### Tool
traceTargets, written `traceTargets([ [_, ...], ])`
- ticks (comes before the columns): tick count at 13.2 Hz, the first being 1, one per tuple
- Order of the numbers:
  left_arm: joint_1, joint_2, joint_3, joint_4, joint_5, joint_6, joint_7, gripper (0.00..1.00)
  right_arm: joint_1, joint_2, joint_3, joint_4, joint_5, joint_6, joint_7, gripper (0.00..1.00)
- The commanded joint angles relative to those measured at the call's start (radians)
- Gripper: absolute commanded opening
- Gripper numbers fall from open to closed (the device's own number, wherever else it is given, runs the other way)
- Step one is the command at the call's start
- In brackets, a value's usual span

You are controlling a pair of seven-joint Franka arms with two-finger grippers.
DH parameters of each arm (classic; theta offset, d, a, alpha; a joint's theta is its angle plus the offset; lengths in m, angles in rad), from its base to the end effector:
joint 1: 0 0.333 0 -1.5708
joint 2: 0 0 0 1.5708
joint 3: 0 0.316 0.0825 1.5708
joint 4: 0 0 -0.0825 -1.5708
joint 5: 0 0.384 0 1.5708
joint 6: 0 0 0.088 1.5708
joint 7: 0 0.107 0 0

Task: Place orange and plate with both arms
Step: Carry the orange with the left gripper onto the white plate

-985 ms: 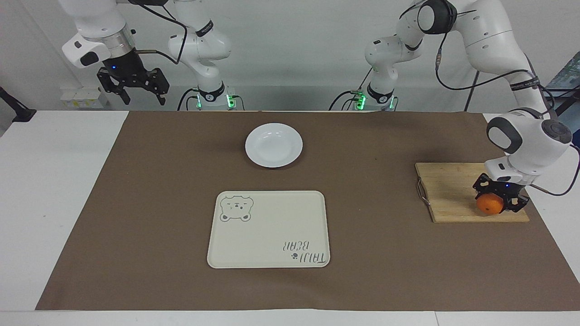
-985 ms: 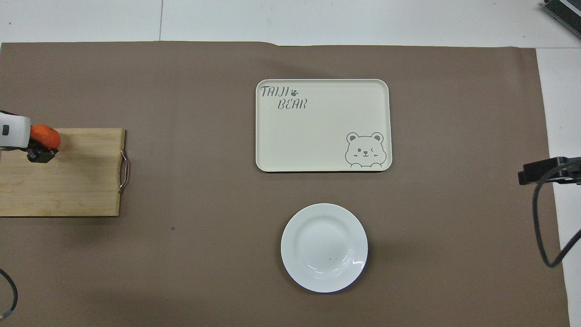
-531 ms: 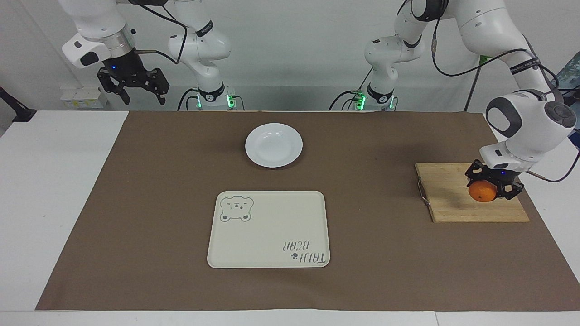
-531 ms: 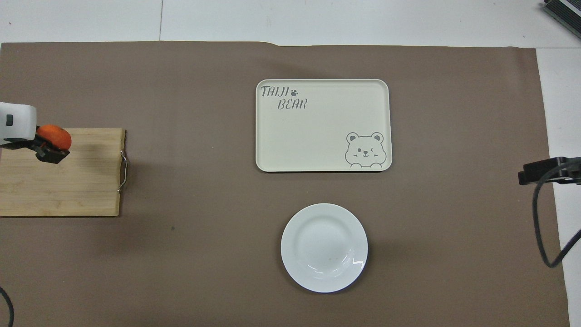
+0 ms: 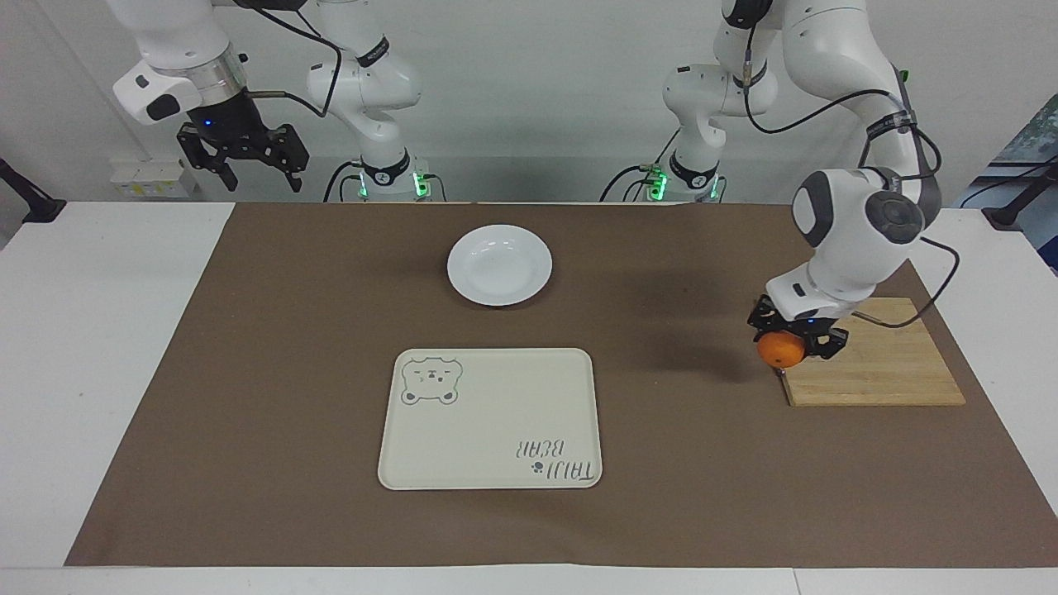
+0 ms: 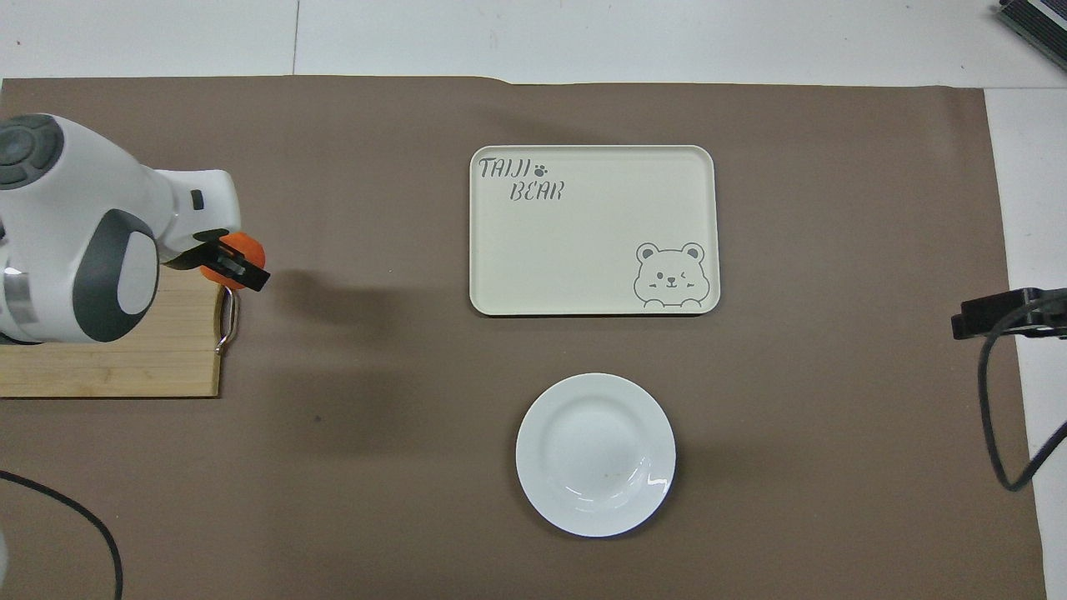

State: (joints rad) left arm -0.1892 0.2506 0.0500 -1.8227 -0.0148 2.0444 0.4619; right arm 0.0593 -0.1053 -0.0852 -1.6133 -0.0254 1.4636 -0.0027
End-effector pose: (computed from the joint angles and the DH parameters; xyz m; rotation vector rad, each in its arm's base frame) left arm 0.6131 -0.0885 0.3967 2.9980 -0.9201 -0.0440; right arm 0.5099 -0.0188 0.6514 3.1248 -0.0386 -0.0703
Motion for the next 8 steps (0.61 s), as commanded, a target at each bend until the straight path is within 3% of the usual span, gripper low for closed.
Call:
traceTargets([
  [1, -0.137, -0.057, 0.016, -0.061, 0.013, 0.003, -0.133, 0.00, -0.010, -0.025, 0.004, -0.030, 0.004, 0.009, -0.025, 1.00],
  [5, -0.361, -0.132, 0.010, -0.168, 0.006, 0.011, -0.443, 0.00, -0.010, -0.025, 0.004, -0.030, 0.004, 0.009, -0.025, 1.00],
  [8, -0.547, -0.105, 0.008, -0.184, -0.045, 0.104, -0.671, 0.00, -0.010, -0.025, 0.004, -0.030, 0.004, 0.008, -0.025, 1.00],
])
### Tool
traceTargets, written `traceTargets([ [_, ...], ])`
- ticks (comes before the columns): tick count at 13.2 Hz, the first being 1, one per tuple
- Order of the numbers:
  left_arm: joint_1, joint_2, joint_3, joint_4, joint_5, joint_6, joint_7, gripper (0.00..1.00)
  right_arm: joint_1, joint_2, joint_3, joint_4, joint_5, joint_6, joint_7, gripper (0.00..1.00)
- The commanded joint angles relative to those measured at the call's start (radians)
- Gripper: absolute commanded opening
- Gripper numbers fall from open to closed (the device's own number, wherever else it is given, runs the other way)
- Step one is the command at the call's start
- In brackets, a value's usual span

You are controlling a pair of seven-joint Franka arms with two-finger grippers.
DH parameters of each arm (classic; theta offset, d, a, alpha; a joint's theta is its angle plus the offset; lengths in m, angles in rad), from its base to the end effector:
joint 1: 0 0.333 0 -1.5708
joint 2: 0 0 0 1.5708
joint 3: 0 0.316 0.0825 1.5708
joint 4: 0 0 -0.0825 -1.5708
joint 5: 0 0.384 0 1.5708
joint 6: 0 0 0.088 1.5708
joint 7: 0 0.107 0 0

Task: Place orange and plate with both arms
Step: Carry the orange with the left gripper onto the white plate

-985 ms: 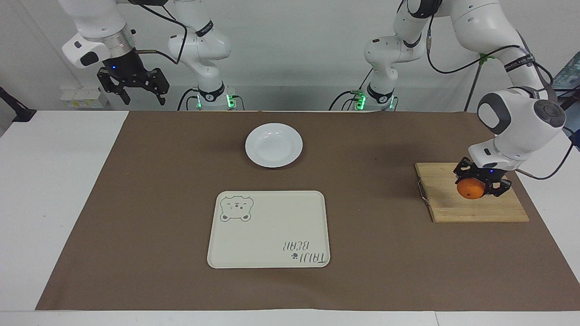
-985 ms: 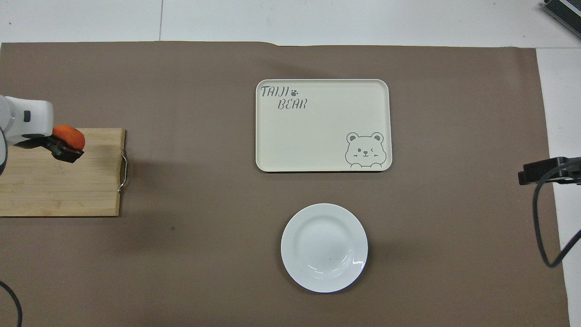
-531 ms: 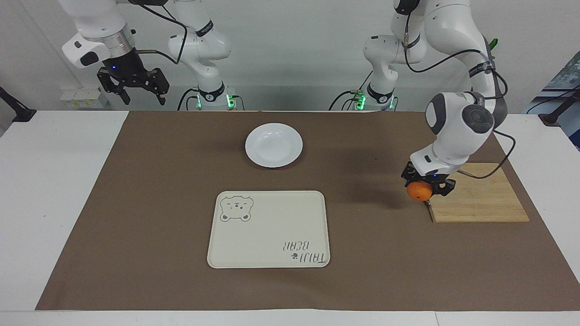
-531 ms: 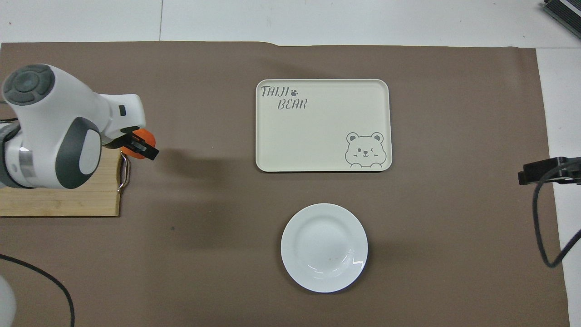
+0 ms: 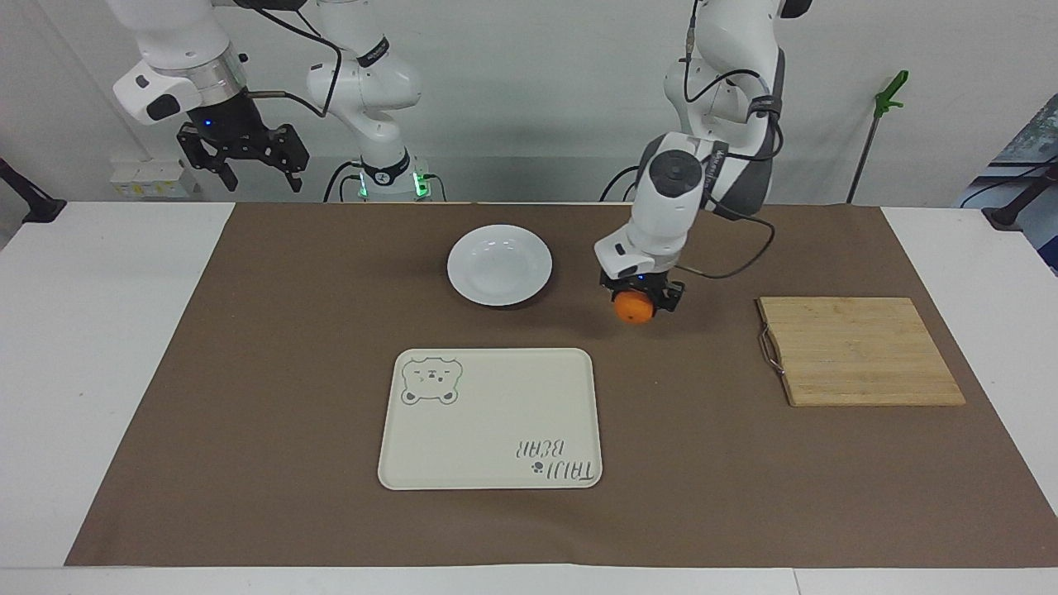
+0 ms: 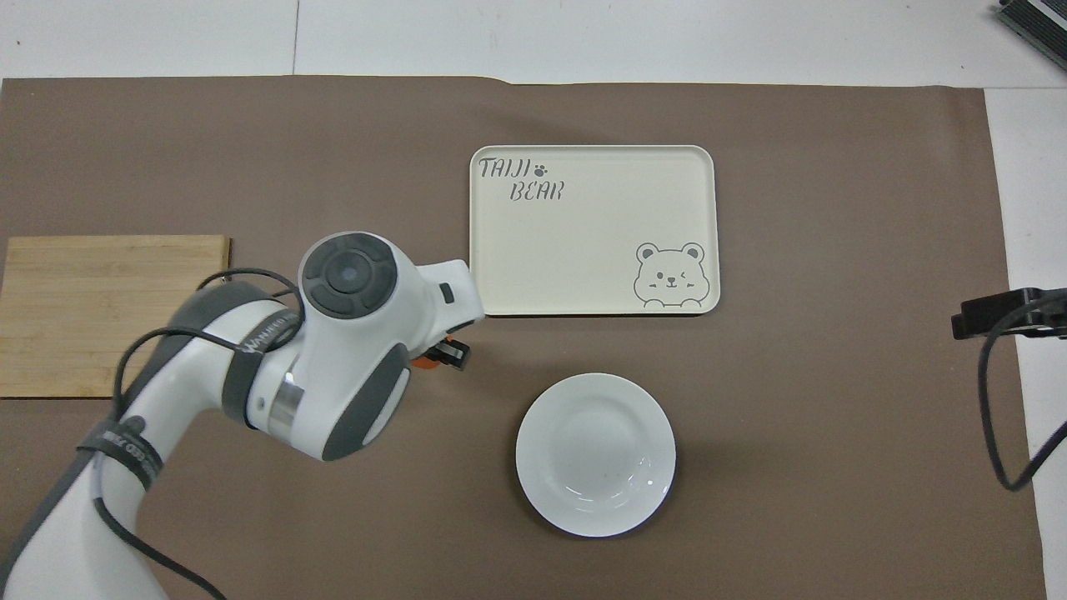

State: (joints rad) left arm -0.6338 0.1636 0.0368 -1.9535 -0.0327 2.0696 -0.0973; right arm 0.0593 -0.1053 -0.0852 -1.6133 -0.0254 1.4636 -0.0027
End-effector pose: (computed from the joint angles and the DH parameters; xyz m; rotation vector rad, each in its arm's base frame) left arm 0.4839 -0.3317 0.3914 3.0444 -0.7510 -0.0817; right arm 0.5099 -0.0188 0.6514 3.1248 -0.0386 -0.0703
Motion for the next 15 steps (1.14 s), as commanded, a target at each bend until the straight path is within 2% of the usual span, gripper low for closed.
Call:
traceTargets([
  [1, -0.153, -0.016, 0.021, -0.062, -0.042, 0.116, -0.163, 0.00, -0.010, -0.025, 0.004, -0.030, 0.004, 0.009, -0.025, 1.00],
  [3, -0.248, -0.003, 0.021, -0.062, -0.085, 0.153, -0.234, 0.00, -0.010, -0.025, 0.004, -0.030, 0.004, 0.009, -0.025, 1.00],
  [6, -0.348, 0.072, 0.018, -0.048, -0.118, 0.253, -0.329, 0.00, -0.010, -0.025, 0.004, -0.030, 0.004, 0.009, -0.025, 1.00],
  [9, -0.386, 0.119, 0.015, -0.035, -0.119, 0.306, -0.381, 0.00, -0.010, -0.025, 0.004, -0.030, 0.004, 0.009, -0.025, 1.00],
  [10, -0.388, 0.120, 0.014, -0.031, -0.121, 0.308, -0.383, 0.12, -0.010, -0.025, 0.004, -0.030, 0.004, 0.009, -0.025, 1.00],
  [13, -0.386, 0.120, -0.014, -0.034, -0.191, 0.310, -0.384, 1.00, -0.010, -0.025, 0.004, -0.030, 0.004, 0.009, -0.025, 1.00],
  [15, -0.388, 0.119, -0.014, -0.036, -0.191, 0.285, -0.383, 1.00, -0.010, -0.025, 0.004, -0.030, 0.004, 0.009, -0.026, 1.00],
])
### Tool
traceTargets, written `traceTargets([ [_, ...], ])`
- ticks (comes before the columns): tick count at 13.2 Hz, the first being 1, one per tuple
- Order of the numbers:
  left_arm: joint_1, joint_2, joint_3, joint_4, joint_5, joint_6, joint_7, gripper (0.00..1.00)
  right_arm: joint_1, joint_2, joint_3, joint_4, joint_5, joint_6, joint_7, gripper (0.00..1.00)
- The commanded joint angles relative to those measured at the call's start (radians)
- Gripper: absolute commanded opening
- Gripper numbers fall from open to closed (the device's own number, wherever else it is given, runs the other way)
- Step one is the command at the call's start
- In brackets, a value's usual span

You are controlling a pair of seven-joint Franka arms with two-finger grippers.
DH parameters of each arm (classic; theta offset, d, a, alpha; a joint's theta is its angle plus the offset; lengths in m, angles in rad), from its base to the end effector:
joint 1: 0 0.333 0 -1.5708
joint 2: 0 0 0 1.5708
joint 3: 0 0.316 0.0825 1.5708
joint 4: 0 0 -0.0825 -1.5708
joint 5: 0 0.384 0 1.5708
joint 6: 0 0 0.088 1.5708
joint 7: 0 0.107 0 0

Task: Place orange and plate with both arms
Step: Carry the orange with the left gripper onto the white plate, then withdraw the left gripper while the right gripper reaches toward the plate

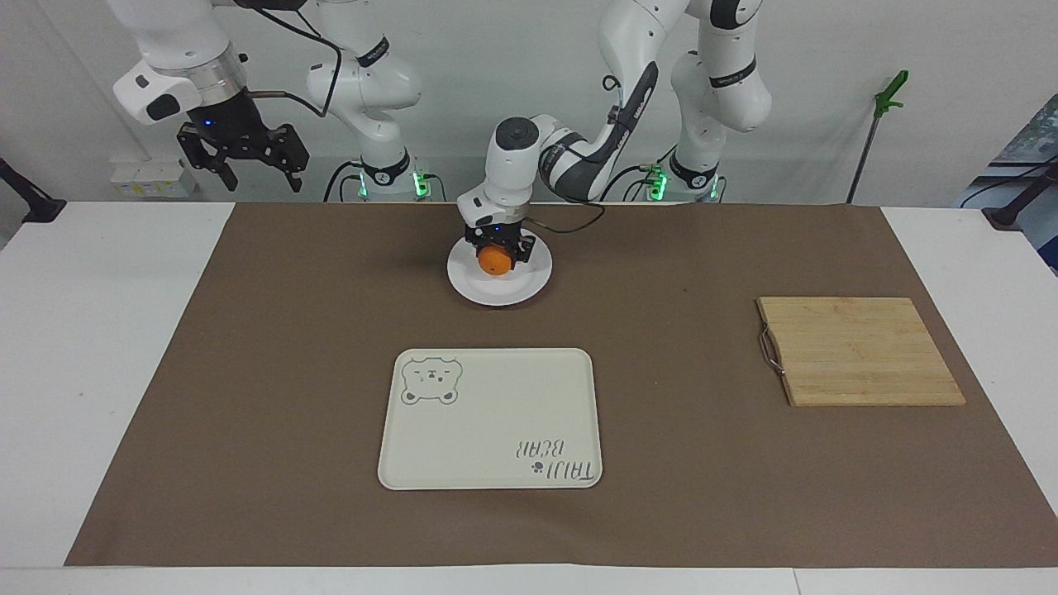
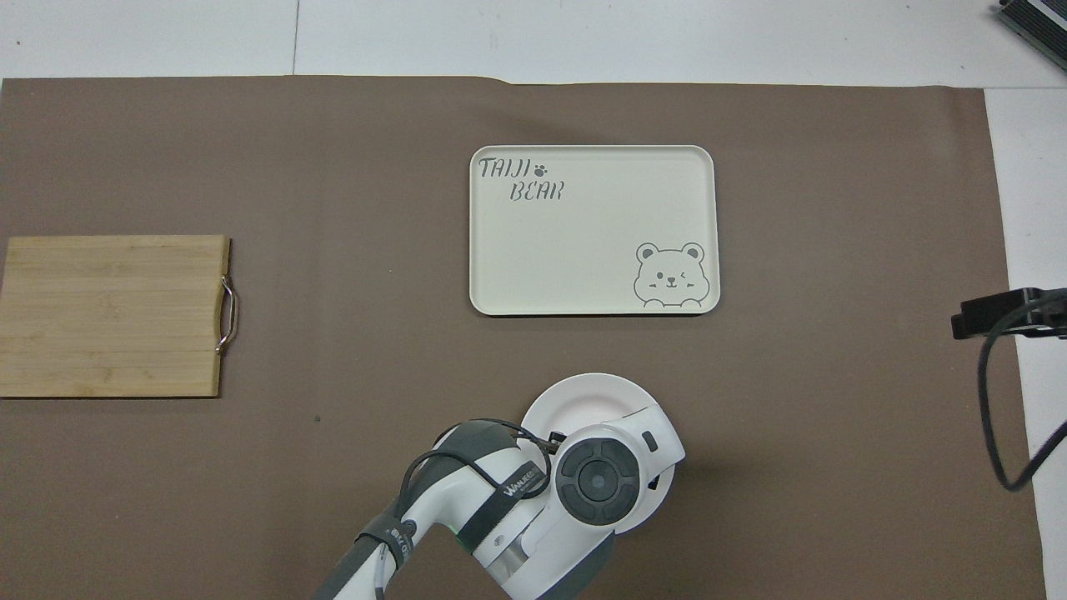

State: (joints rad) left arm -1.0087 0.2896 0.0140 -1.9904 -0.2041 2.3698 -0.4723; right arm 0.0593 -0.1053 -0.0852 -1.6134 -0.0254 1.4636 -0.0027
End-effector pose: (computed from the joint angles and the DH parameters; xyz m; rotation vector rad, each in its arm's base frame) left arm 0.3311 -0.5145 0.3263 2.9193 -0.5661 -0.0451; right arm 0.5099 -0.0188 0.6513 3.1248 -0.0386 -0.0705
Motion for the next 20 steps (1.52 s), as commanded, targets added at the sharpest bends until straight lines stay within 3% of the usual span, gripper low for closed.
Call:
traceTargets([
  [1, -0.011, -0.012, 0.009, 0.001, -0.020, -0.032, -0.008, 1.00, -0.010, -0.025, 0.004, -0.030, 0.004, 0.009, -0.026, 1.00],
  [3, -0.002, -0.024, 0.011, 0.002, -0.020, -0.037, -0.006, 1.00, -0.010, -0.025, 0.005, -0.030, 0.004, 0.009, -0.026, 1.00],
  [9, 0.114, -0.179, 0.030, 0.005, -0.009, -0.193, 0.011, 1.00, -0.010, -0.045, 0.005, -0.068, 0.005, 0.014, -0.025, 1.00],
  [14, 0.355, -0.297, 0.032, 0.010, 0.032, -0.285, 0.210, 1.00, -0.012, -0.071, 0.004, -0.115, 0.063, 0.015, -0.025, 1.00],
  [16, 0.474, -0.326, 0.032, 0.042, 0.058, -0.364, 0.367, 1.00, -0.004, -0.105, 0.005, -0.181, 0.084, 0.047, -0.028, 1.00],
  [20, 0.694, -0.326, 0.032, 0.171, 0.140, -0.536, 0.540, 1.00, 0.002, -0.148, 0.007, -0.301, 0.204, 0.098, -0.066, 1.00],
])
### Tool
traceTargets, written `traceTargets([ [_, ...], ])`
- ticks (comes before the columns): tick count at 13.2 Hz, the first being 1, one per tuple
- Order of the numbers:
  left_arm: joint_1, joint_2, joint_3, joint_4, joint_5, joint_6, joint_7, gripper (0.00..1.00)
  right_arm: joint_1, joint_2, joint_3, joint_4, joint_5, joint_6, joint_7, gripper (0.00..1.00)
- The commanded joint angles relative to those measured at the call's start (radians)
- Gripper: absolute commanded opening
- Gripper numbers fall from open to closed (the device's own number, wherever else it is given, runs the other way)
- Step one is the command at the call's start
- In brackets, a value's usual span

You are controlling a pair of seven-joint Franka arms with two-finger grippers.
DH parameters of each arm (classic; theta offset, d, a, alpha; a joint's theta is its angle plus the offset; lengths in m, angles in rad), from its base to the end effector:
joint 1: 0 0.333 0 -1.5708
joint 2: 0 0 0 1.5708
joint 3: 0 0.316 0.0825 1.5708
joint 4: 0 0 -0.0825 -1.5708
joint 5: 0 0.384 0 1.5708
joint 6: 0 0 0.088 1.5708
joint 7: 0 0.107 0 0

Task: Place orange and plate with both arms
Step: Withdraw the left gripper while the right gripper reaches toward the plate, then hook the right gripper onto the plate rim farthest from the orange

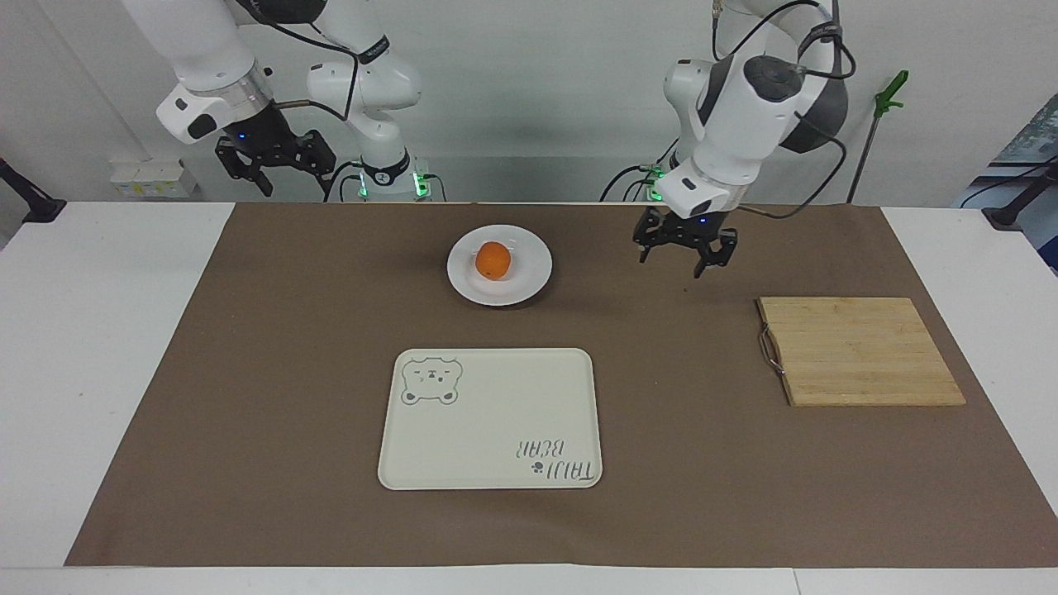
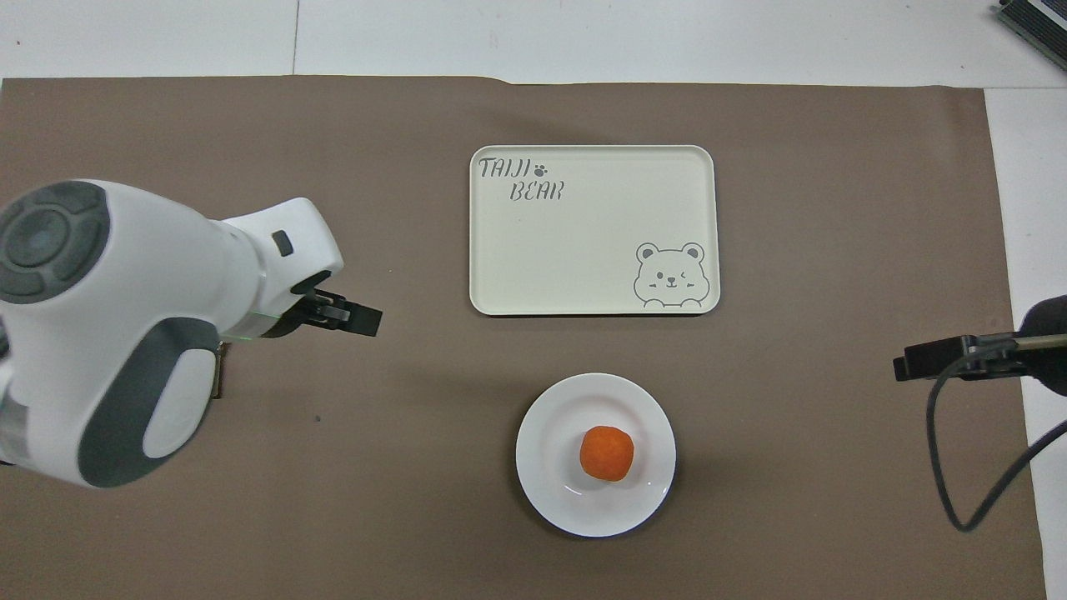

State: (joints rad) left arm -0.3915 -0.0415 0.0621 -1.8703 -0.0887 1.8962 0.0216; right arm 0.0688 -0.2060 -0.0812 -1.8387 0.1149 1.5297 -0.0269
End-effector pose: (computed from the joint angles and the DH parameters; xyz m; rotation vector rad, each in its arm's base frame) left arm 0.5249 -0.1858 0.5334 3.0035 -0.4931 0.0808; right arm 0.4813 0.0031 0.6029 -3.0043 -0.0238 0.1522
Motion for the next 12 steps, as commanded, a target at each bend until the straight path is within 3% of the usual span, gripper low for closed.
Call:
traceTargets([
  [1, 0.118, 0.005, -0.015, 0.077, 0.026, -0.090, 0.070, 1.00, -0.013, -0.050, 0.001, -0.100, 0.112, 0.033, -0.075, 1.00],
  [6, 0.253, 0.025, -0.013, 0.324, 0.076, -0.307, 0.158, 1.00, -0.004, -0.053, 0.003, -0.276, 0.293, 0.170, -0.178, 1.00],
  [12, 0.321, 0.086, -0.008, 0.474, 0.069, -0.440, 0.164, 1.00, -0.003, -0.050, 0.003, -0.494, 0.468, 0.296, -0.444, 1.00],
])
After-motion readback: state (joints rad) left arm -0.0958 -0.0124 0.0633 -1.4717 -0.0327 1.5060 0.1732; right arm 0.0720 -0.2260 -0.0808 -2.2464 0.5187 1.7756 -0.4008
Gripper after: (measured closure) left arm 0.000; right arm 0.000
